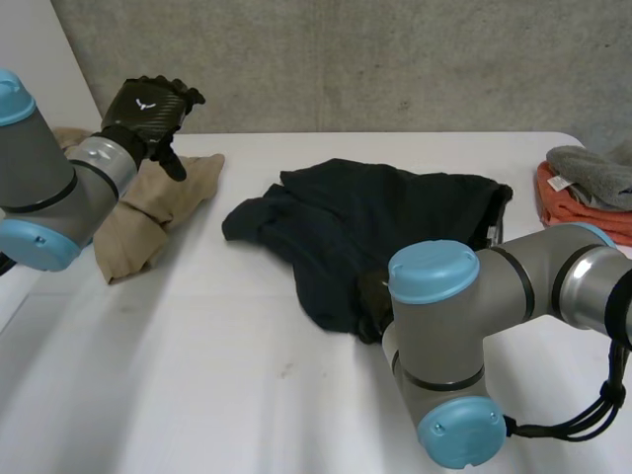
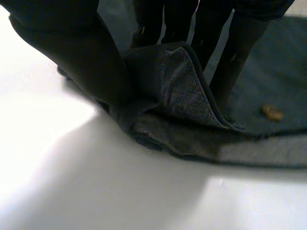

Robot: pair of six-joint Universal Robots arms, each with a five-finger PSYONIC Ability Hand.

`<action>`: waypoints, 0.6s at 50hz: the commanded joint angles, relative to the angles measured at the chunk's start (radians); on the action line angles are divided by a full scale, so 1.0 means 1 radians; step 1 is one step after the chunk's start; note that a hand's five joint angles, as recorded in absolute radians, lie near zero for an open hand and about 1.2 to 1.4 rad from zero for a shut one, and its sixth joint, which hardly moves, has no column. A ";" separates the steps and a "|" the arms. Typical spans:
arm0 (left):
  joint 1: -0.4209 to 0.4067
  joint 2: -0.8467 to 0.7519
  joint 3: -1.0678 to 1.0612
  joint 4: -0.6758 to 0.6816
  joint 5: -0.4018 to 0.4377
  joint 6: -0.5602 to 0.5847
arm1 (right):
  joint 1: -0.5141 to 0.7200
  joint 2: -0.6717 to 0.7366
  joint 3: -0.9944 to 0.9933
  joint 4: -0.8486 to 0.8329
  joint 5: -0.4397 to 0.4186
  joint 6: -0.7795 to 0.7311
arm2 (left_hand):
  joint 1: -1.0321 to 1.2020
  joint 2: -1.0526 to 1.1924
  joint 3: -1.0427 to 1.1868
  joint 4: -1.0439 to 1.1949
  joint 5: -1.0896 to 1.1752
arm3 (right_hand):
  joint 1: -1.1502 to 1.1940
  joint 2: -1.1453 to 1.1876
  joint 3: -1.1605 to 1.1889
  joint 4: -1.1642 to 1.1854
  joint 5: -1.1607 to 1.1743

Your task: Fold the laundry.

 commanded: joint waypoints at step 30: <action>-0.201 -0.055 -0.061 -0.193 -0.077 -0.301 | -0.033 -0.481 0.014 -0.013 -0.094 -0.207 | 0.212 0.203 0.206 0.203 0.197 | 0.317 0.242 0.229 0.210 0.233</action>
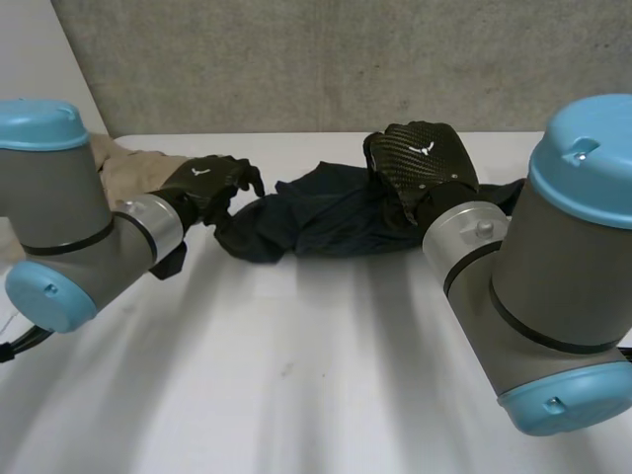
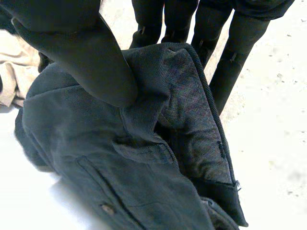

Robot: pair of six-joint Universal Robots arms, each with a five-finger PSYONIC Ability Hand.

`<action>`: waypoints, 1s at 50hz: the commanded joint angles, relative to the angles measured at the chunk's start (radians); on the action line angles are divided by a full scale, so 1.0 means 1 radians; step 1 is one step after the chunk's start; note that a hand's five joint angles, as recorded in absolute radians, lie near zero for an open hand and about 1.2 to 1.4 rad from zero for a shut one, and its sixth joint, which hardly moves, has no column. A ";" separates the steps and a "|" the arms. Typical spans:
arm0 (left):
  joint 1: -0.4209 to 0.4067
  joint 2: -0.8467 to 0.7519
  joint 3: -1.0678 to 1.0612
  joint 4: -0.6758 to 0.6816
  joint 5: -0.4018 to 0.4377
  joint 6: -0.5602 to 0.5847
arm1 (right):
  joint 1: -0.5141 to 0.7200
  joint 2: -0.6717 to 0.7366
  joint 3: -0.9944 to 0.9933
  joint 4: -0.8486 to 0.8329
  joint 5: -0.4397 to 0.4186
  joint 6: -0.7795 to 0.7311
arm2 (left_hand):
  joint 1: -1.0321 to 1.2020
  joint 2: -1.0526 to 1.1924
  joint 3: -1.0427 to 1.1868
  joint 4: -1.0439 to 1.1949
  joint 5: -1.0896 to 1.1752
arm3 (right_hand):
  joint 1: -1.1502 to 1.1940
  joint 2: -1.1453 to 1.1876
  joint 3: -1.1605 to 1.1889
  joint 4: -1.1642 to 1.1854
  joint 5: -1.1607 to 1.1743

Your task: Fold the laundry.

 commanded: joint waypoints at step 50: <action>-0.070 -0.084 0.799 0.260 -0.242 0.429 | -0.214 0.367 -0.591 -0.467 -0.089 -0.273 | 0.847 0.846 0.845 0.851 0.856 | 0.317 0.242 0.217 0.208 0.225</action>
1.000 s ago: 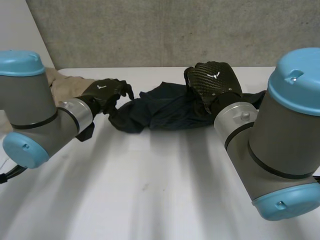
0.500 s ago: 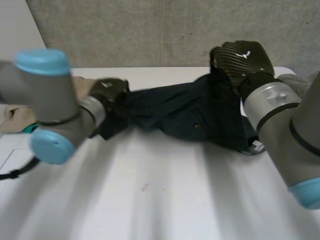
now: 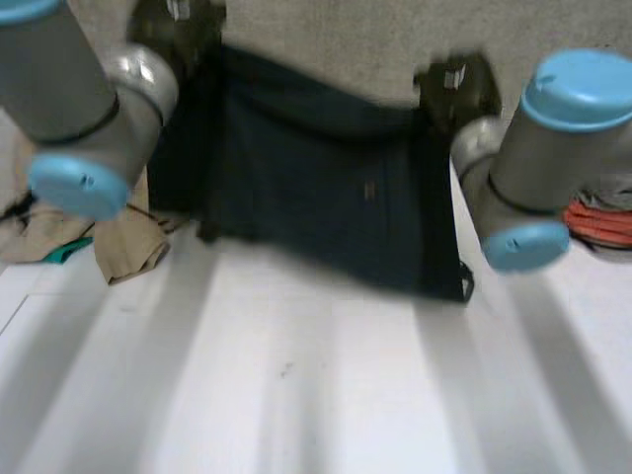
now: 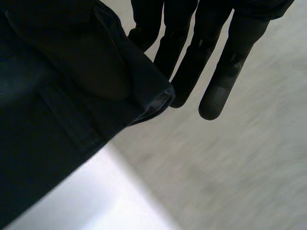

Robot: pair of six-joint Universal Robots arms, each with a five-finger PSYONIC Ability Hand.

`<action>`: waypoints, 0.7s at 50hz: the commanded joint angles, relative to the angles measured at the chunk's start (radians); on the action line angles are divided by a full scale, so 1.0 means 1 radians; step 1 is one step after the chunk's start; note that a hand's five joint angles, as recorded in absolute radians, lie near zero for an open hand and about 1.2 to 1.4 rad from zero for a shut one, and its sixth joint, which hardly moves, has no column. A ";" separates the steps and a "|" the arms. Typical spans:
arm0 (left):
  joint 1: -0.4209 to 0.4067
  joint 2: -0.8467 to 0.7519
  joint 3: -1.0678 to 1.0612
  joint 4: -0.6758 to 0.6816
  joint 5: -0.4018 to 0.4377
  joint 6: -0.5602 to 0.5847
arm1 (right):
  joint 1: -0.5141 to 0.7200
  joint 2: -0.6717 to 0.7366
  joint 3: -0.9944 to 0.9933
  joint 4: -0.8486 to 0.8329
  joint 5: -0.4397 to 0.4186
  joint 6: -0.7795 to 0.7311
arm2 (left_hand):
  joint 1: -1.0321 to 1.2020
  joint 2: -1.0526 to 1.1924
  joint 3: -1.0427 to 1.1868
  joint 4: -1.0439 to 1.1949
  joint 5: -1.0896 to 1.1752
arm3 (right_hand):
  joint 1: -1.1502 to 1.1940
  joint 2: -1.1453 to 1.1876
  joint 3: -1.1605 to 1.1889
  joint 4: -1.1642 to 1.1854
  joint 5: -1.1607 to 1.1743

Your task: Fold the laundry.

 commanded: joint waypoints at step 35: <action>-0.040 -0.126 -0.485 0.266 -0.052 -0.012 | -0.003 0.092 0.471 -0.260 -0.108 -0.152 | -0.546 -0.588 -0.578 -0.592 -0.537 | 0.292 0.234 0.217 0.198 0.214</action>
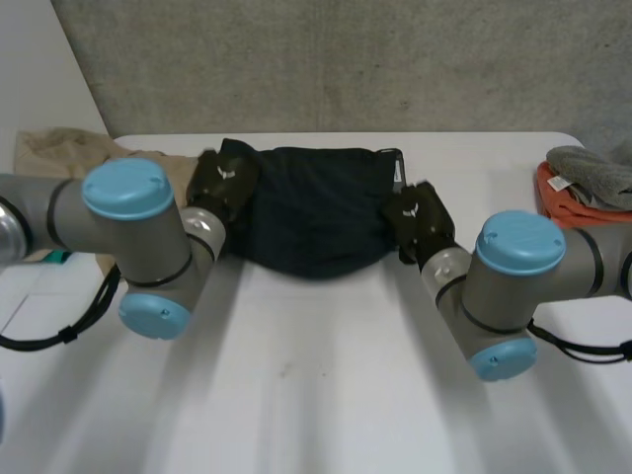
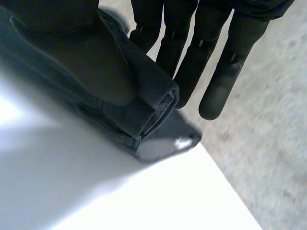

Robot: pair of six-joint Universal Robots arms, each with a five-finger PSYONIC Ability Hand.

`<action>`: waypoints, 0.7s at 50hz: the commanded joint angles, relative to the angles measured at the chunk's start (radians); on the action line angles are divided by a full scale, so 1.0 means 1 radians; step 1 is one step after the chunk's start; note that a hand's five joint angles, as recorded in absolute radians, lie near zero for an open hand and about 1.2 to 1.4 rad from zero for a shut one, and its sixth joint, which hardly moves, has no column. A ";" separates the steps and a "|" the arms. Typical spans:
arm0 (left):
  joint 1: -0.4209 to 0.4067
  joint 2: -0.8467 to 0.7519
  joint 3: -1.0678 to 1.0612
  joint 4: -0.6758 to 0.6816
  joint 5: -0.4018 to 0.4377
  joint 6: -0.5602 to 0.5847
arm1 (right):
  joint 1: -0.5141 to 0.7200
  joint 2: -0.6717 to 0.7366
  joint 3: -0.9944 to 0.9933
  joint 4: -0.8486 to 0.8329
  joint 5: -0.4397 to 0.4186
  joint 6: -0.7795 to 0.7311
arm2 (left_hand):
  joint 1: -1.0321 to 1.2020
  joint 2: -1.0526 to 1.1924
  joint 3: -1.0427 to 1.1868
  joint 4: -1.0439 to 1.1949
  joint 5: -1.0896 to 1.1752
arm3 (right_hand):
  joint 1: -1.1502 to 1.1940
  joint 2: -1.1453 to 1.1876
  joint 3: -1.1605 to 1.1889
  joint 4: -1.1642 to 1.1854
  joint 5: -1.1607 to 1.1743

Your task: Fold the laundry.

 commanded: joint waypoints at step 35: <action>0.077 0.349 -0.332 -0.320 0.067 -0.031 | -0.024 -0.081 0.058 0.177 0.031 0.016 | -0.173 -0.183 -0.185 -0.198 -0.201 | 0.291 0.234 0.213 0.198 0.212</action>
